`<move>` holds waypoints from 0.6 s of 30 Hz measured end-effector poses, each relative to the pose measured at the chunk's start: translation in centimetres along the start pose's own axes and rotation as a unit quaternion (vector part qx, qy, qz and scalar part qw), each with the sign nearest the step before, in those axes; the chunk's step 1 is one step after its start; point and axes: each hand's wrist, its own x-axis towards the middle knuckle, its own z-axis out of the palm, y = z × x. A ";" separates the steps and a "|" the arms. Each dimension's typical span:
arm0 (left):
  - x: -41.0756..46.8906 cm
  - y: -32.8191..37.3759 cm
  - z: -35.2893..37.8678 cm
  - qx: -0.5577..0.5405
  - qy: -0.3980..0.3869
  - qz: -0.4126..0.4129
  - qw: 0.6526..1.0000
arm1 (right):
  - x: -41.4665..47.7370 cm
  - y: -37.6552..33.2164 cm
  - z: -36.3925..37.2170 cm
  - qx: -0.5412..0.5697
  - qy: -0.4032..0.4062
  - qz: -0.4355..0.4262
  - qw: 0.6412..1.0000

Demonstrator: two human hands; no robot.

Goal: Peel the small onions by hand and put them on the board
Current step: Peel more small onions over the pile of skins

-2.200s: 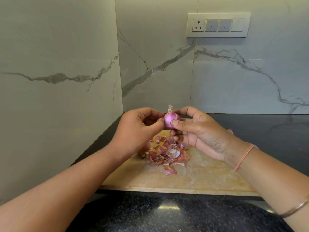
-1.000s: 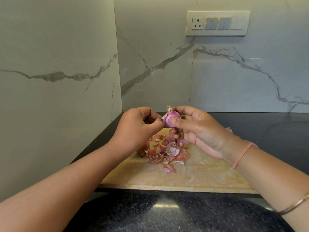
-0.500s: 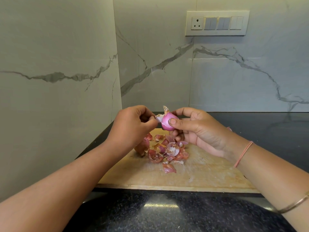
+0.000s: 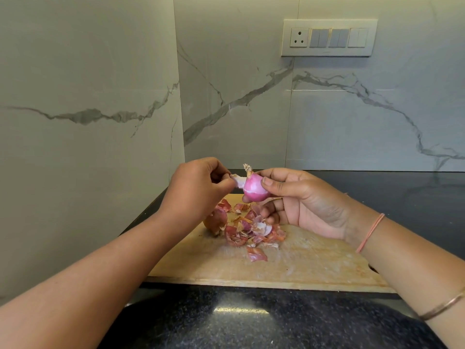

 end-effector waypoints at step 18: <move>-0.1 0.0 0.0 -0.002 -0.046 -0.006 0.999 | 0.4 0.1 -0.1 0.046 0.059 0.018 0.997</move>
